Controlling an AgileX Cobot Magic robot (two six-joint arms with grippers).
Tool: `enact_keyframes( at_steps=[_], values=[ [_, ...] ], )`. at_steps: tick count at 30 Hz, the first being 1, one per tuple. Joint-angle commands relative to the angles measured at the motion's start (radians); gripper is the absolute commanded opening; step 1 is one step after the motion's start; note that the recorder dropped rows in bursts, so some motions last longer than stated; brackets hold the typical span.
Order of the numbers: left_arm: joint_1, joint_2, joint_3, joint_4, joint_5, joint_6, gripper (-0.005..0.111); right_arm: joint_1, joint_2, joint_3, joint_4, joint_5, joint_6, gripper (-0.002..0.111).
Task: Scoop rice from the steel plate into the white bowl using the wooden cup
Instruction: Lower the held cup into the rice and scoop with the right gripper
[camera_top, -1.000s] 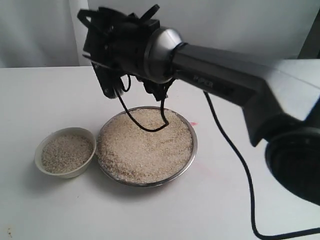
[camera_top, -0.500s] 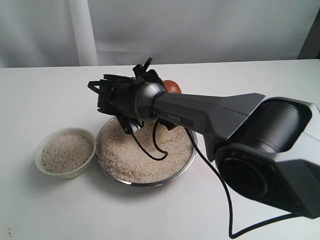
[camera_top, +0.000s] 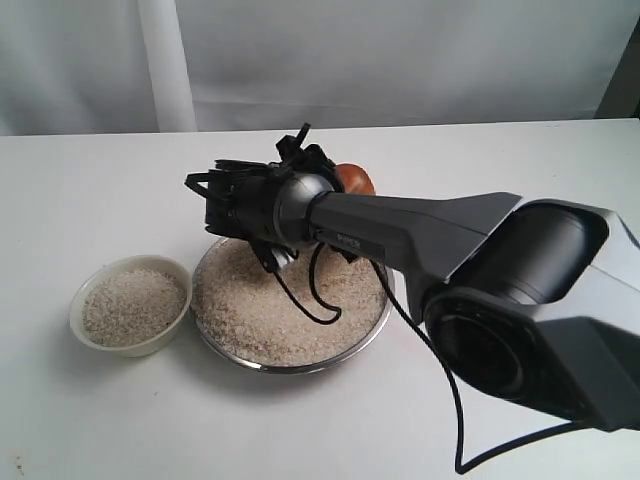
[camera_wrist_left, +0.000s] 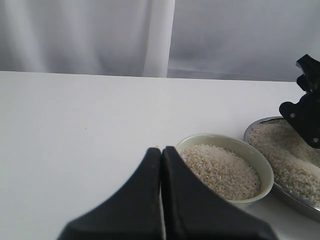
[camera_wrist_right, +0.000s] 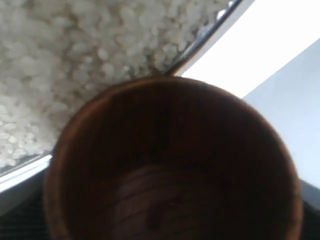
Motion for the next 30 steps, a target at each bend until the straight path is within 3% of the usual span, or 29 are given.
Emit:
enact_keyframes(
  at_steps=[1,14,30],
  values=[
    [-0.004,-0.003,-0.003,-0.005,-0.004,-0.005,0.0,0.016,0.01,-0.002,0.046,-0.011,-0.001,0.0],
    [-0.004,-0.003,-0.003,-0.005,-0.004,-0.002,0.0,0.076,0.01,-0.002,0.157,-0.011,-0.045,0.0],
    [-0.004,-0.003,-0.003,-0.005,-0.004,-0.003,0.0,0.076,-0.036,-0.006,0.323,-0.011,-0.045,0.0]
  ],
)
